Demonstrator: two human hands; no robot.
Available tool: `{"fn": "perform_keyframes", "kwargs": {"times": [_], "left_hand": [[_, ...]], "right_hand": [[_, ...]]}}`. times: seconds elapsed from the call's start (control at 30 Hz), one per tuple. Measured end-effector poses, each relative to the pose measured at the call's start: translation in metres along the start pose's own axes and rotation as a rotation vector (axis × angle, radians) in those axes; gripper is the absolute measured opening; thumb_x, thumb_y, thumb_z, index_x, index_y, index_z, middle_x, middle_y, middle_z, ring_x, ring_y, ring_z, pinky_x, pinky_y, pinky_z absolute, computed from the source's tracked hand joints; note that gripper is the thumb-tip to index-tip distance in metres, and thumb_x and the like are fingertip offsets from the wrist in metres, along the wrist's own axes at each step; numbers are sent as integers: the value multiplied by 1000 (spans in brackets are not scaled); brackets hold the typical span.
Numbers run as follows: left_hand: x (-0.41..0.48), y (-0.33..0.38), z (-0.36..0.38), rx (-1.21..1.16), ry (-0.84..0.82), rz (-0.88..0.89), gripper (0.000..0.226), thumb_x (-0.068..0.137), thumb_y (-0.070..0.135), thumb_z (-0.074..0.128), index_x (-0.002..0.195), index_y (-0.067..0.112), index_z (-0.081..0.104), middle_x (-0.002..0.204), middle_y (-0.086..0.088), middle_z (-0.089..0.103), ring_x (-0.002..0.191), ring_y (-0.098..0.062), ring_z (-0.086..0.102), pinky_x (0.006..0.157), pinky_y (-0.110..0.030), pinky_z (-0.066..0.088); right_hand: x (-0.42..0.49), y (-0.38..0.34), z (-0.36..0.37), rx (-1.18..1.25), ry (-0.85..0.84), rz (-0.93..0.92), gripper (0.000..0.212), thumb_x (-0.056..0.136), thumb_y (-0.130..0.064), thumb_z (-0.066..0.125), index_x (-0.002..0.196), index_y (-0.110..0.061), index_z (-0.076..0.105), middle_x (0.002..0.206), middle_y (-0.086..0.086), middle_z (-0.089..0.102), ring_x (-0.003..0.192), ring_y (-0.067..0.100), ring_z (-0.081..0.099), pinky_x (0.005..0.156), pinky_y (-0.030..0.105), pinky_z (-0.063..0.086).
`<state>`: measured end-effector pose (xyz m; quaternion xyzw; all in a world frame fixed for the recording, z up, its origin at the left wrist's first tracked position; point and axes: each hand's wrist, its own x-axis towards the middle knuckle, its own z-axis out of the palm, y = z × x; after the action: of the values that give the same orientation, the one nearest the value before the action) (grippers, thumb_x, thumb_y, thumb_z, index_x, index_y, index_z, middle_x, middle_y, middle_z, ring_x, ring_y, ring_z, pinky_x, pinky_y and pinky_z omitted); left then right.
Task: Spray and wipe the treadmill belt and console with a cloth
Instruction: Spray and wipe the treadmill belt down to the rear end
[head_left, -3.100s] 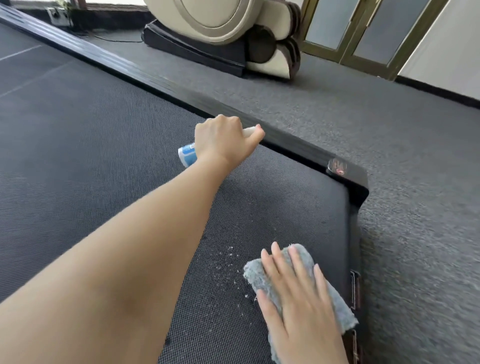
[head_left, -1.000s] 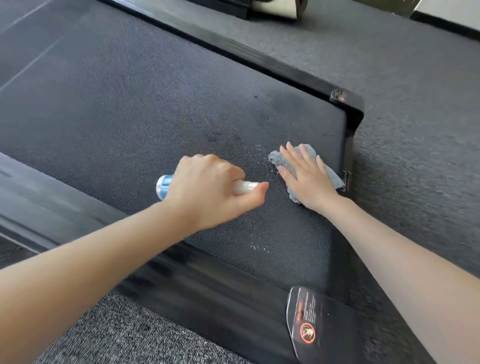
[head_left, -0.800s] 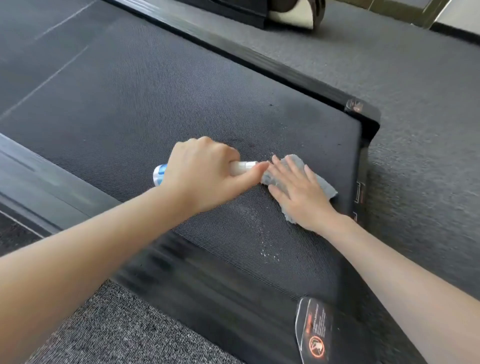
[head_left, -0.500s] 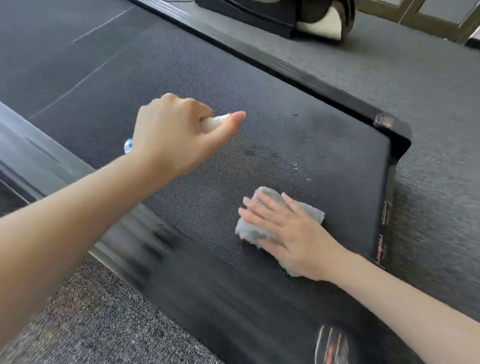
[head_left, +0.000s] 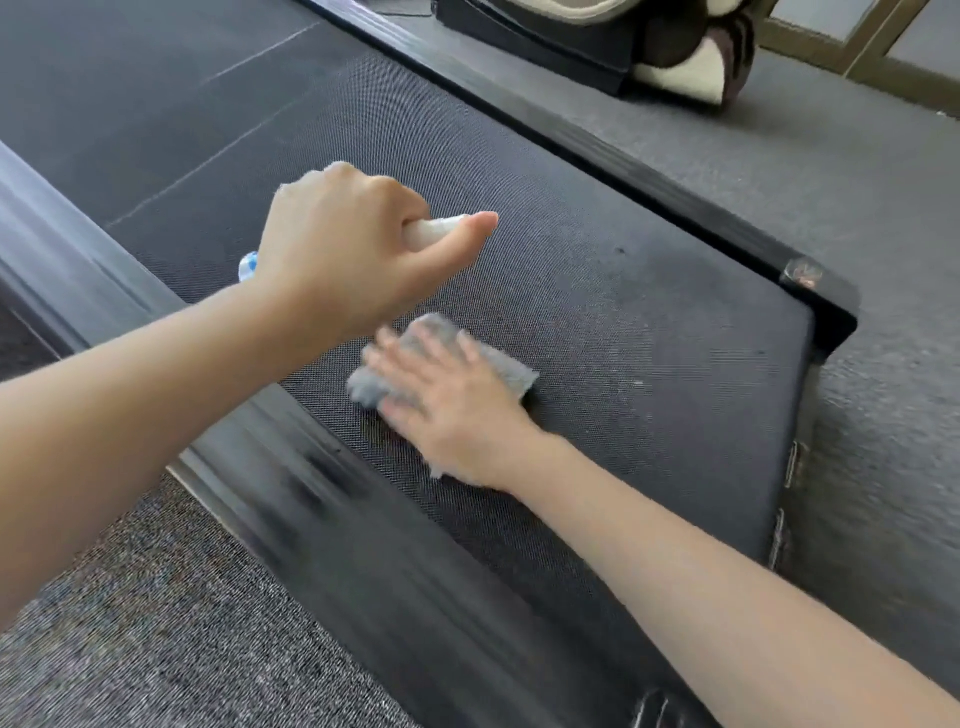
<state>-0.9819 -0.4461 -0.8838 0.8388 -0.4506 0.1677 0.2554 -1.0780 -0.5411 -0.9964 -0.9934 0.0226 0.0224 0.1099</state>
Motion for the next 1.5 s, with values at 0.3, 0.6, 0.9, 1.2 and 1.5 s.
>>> {"fn": "perform_keyframes", "kwargs": {"times": [0.3,0.6,0.9,1.2,1.5], "left_hand": [[1,-4,11,-12,-24,-11,68,79,73,25,46,14,27,42,-3,29,46,-27,33,54,-33,35],[0,-16,11,-43,-36,-39,68,80,73,25,47,13,27,43,-2,30,46,-23,32,55,-34,36],[7,4,9,-70,-20,2,68,80,73,26,47,14,24,43,-2,27,44,-21,28,53,-33,32],[7,7,11,-95,-13,34,67,83,70,28,47,14,21,40,0,22,41,-19,24,47,-29,19],[10,2,23,-98,-26,0,67,79,72,27,46,14,24,42,-1,29,44,-21,29,52,-33,34]], "right_hand": [[-56,67,-15,138,12,184,53,97,-57,17,148,-43,13,155,-26,-1,142,-5,-15,119,39,-10],[-11,130,-20,-19,73,409,56,99,-51,26,151,-35,13,160,-13,3,147,12,-8,116,44,-8],[-39,50,-13,117,-43,19,52,101,-41,30,149,-41,11,156,-22,-3,144,4,-19,117,40,-16],[-28,-10,3,62,-30,-200,49,102,-40,29,149,-41,15,158,-21,7,145,0,-8,119,40,-8],[-6,113,-39,93,78,435,48,102,-43,25,149,-39,18,159,-14,8,147,14,-2,119,46,-4]]}}
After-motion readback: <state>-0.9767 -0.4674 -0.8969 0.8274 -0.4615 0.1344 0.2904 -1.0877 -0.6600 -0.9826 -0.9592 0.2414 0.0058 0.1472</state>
